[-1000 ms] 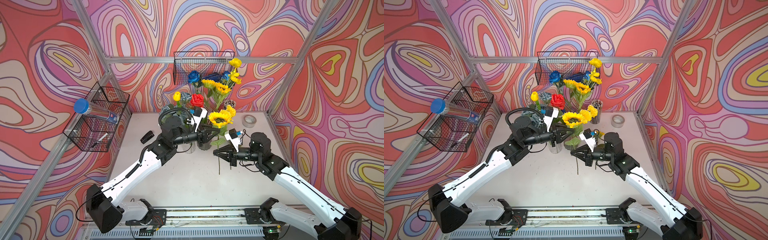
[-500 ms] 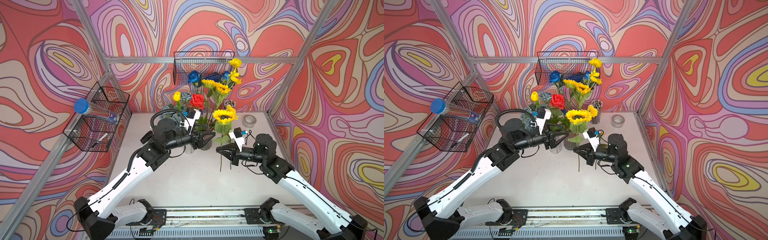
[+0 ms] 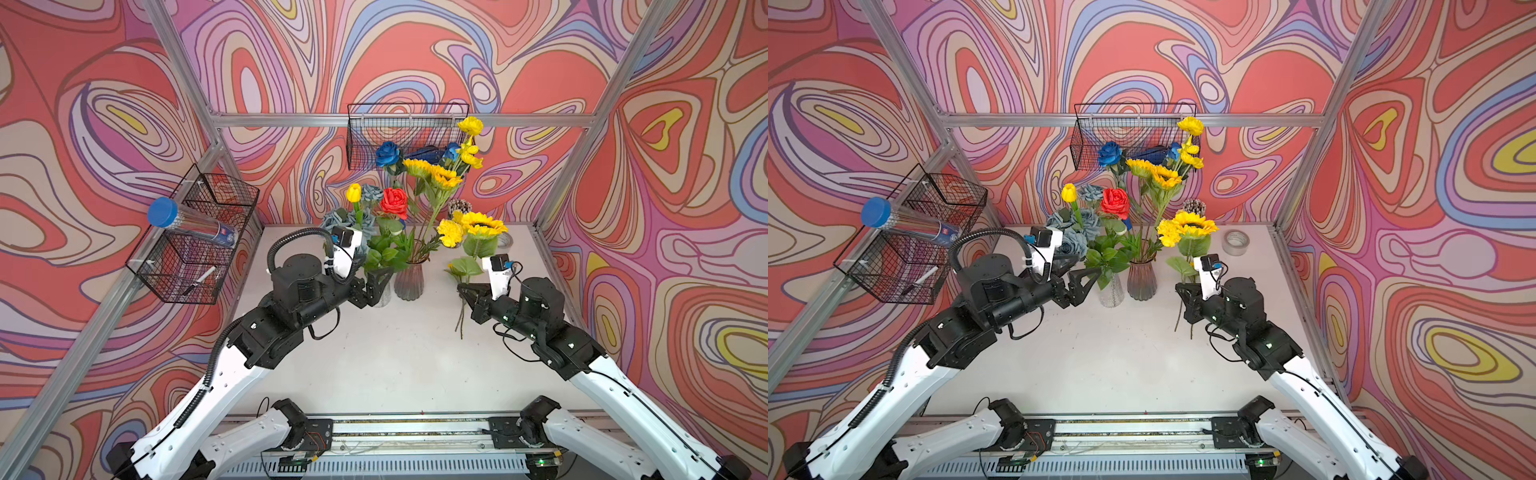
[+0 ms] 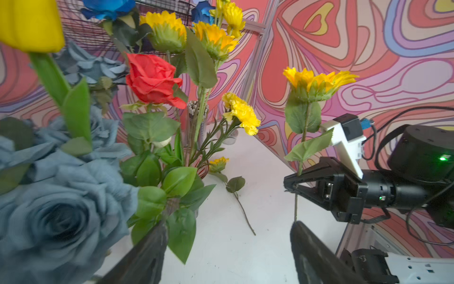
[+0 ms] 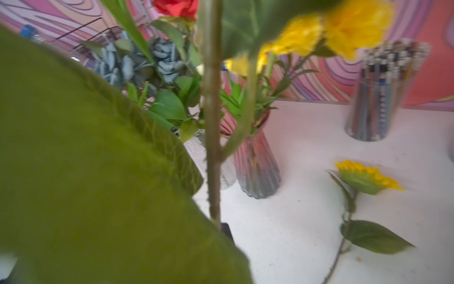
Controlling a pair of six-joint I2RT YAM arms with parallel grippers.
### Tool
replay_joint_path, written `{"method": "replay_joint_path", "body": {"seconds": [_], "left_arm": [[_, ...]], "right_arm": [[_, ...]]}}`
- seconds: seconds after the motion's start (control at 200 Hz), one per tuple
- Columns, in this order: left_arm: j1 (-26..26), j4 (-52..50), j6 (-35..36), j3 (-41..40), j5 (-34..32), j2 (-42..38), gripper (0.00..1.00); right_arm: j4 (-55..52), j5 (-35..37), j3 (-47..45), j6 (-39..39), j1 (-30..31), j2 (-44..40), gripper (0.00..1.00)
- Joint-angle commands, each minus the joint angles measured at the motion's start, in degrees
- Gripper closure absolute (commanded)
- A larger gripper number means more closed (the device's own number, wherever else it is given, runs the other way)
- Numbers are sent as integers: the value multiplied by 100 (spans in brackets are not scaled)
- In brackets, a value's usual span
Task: Pick out yellow flowers from the vase
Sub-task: Place the flower at the center of the board.
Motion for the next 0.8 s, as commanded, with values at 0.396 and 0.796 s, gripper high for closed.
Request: {"method": "replay_joint_path", "body": {"seconds": [0.396,0.796], "left_arm": [[-17,-574,201,-236,-1870,-733,9],[84,-955,448,-278,-2410,-974,4]], "right_arm": [[-1707,3648,194,873,-204,67,100],[-812,1238,-314,748,-1913,1745,100]]}}
